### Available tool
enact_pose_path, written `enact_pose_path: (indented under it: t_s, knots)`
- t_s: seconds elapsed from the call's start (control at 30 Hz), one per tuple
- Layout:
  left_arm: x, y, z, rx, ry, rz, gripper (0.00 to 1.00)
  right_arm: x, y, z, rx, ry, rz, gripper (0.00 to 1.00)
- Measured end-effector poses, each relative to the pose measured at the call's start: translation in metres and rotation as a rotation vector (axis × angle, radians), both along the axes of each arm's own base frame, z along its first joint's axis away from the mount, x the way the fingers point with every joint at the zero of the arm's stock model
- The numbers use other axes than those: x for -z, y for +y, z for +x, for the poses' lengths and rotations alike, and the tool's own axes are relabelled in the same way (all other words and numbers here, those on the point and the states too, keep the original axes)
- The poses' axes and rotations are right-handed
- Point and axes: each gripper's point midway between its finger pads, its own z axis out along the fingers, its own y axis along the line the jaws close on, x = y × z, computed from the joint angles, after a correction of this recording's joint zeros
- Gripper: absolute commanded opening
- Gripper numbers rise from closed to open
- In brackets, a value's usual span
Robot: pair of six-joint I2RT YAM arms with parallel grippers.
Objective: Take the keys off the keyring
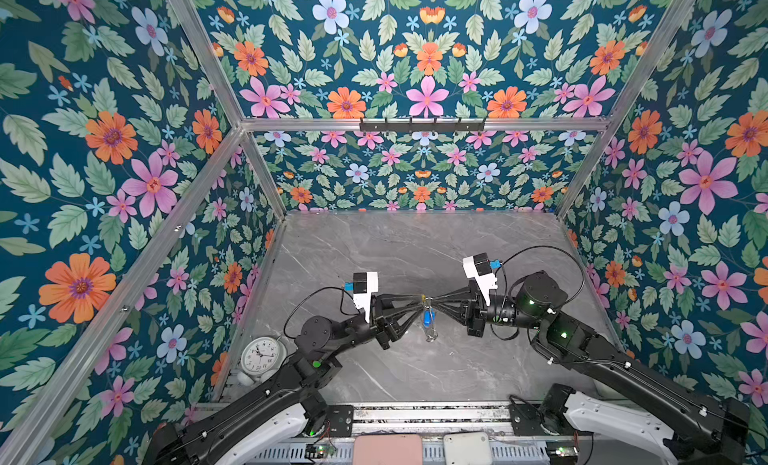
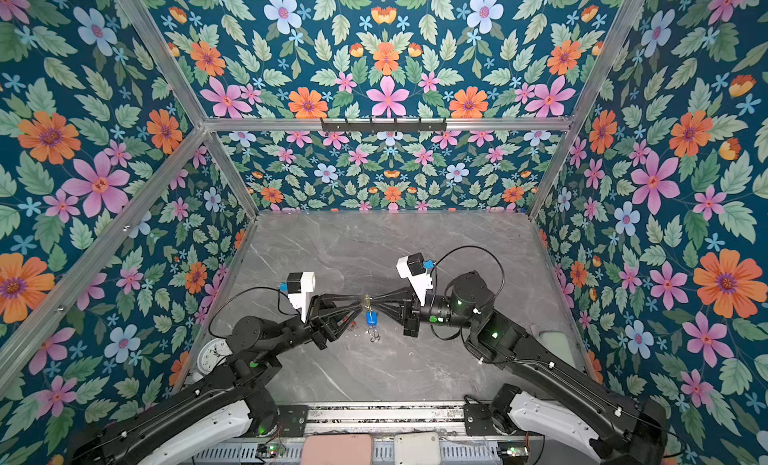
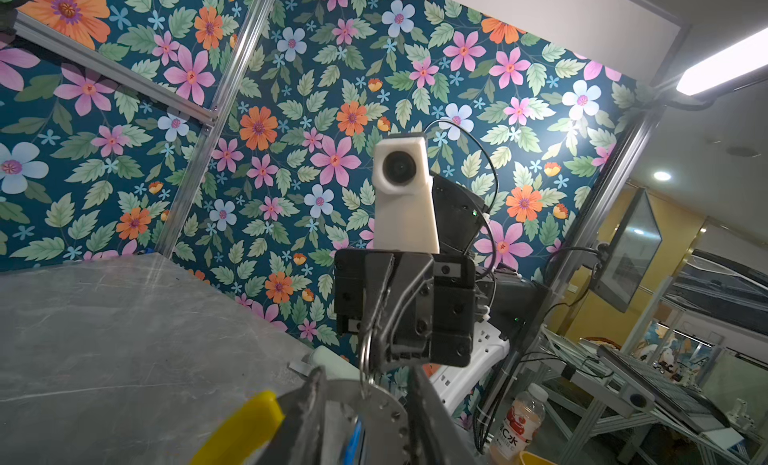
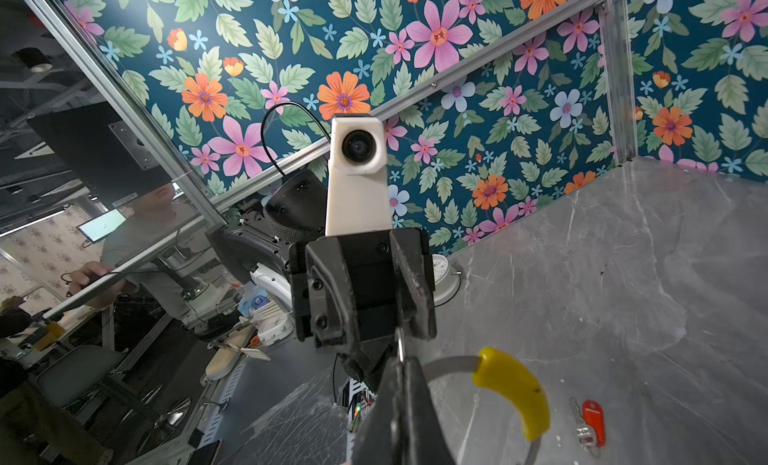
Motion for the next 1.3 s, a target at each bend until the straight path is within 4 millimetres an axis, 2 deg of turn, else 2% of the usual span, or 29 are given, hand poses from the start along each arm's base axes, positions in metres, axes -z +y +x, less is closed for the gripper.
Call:
enact_pose_path:
  t_s: [0.23,0.7,0.97,1.3]
  knots:
    - [-0.003,0.001,-0.001,-0.013,0.011,0.075,0.4,0.006,-0.005,-0.006,-0.009,-0.016,-0.078,0.0]
    - [0.018,-0.016,-0.009,0.088,0.068,0.285,0.44,0.017,-0.012,-0.019,-0.061,-0.041,-0.214,0.0]
    - [0.026,-0.027,-0.014,0.166,0.095,0.339,0.34,0.022,-0.013,-0.022,-0.085,-0.039,-0.263,0.0]
    - [0.022,-0.031,-0.02,0.214,0.094,0.351,0.23,0.023,-0.014,-0.023,-0.095,-0.034,-0.3,0.0]
